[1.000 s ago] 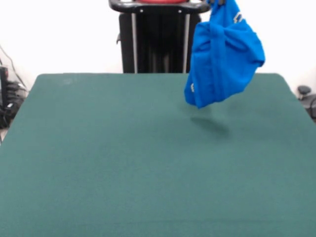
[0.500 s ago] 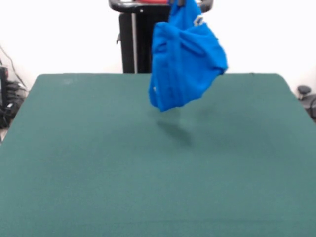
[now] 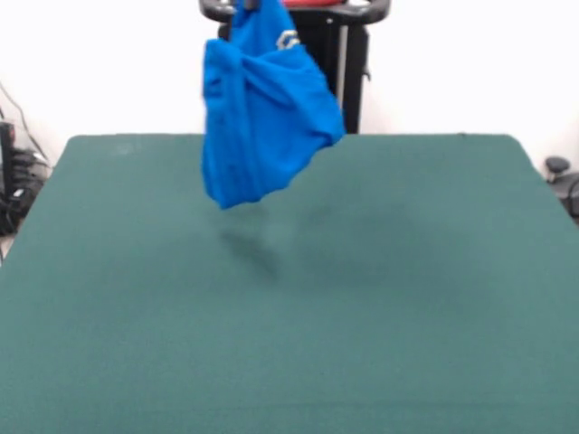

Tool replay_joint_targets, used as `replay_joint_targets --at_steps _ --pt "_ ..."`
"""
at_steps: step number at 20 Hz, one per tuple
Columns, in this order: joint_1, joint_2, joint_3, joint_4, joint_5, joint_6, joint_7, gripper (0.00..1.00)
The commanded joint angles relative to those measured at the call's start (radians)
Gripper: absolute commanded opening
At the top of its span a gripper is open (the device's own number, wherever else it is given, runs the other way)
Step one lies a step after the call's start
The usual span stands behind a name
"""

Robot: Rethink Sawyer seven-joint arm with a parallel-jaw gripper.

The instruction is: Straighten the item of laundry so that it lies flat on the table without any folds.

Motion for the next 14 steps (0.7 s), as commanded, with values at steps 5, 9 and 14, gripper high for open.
replay_joint_targets --at_steps 5,9,14 --pt "-0.109 0.11 0.238 0.072 -0.095 -0.217 0.026 0.0" --pt "-0.12 0.125 0.253 0.111 -0.114 -0.299 0.079 0.0" --pt "-0.116 0.161 0.25 0.107 -0.133 -0.364 0.112 0.0"
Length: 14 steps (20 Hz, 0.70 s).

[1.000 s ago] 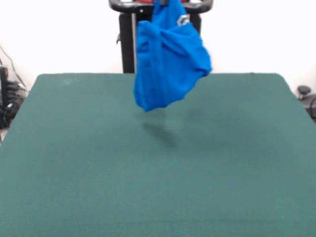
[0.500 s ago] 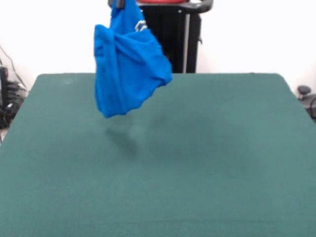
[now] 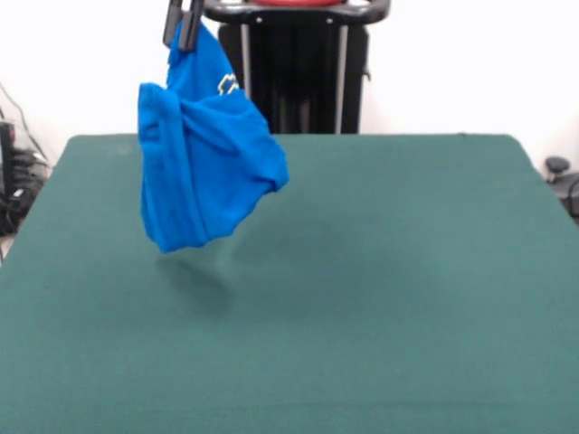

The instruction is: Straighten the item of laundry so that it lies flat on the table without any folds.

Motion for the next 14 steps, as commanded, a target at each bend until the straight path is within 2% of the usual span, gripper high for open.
replay_joint_targets --at_steps 1,9,14 --pt "0.003 0.107 0.152 0.099 -0.062 -0.118 0.116 0.0" --pt "-0.023 0.181 0.174 0.127 -0.069 -0.221 0.181 0.0" --pt "-0.002 0.206 0.16 0.15 -0.053 -0.257 0.211 0.0"
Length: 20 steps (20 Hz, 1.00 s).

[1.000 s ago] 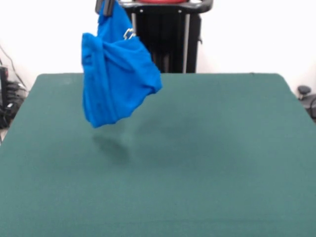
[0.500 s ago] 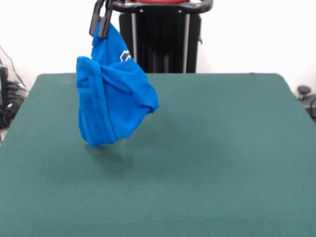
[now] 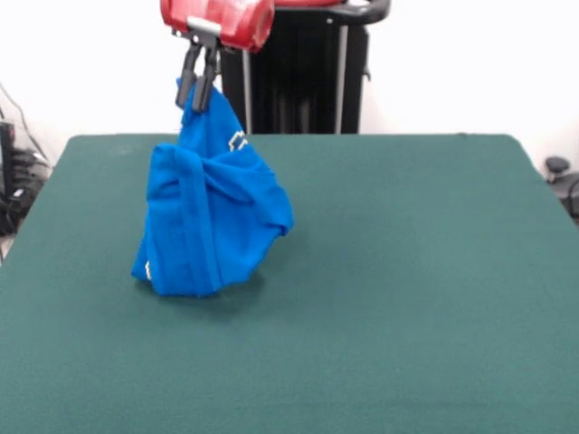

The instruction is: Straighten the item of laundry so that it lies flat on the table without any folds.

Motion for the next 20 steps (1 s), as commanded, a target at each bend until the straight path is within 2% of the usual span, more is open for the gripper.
replay_joint_targets --at_steps 1,15,20 --pt "0.024 0.091 0.114 0.116 0.003 -0.058 0.215 0.0" --pt "0.064 0.082 0.099 0.143 0.117 0.174 0.222 0.0" --pt "0.078 0.08 0.09 0.149 0.146 0.207 0.224 0.0"
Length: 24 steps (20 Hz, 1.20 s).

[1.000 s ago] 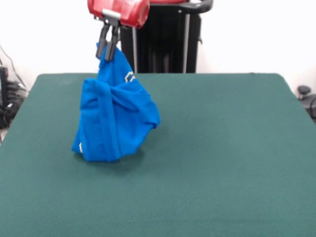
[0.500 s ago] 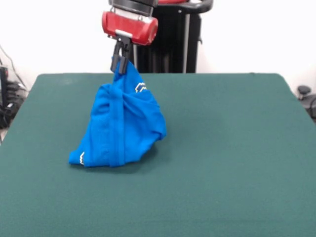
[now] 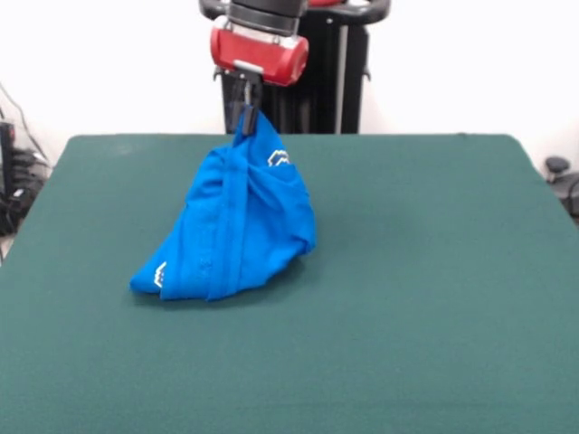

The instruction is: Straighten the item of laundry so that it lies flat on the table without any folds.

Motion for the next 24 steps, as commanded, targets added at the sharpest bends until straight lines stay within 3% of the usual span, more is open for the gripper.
replay_joint_targets --at_steps 1,14,15,24 --pt "0.046 0.005 0.088 0.059 0.084 0.166 0.221 0.0" --pt "0.081 0.005 0.058 0.055 0.115 0.22 0.216 0.0" --pt "0.083 0.002 0.06 0.061 0.114 0.204 0.211 1.0" --pt "0.09 0.007 0.049 0.042 0.139 0.3 0.218 1.0"
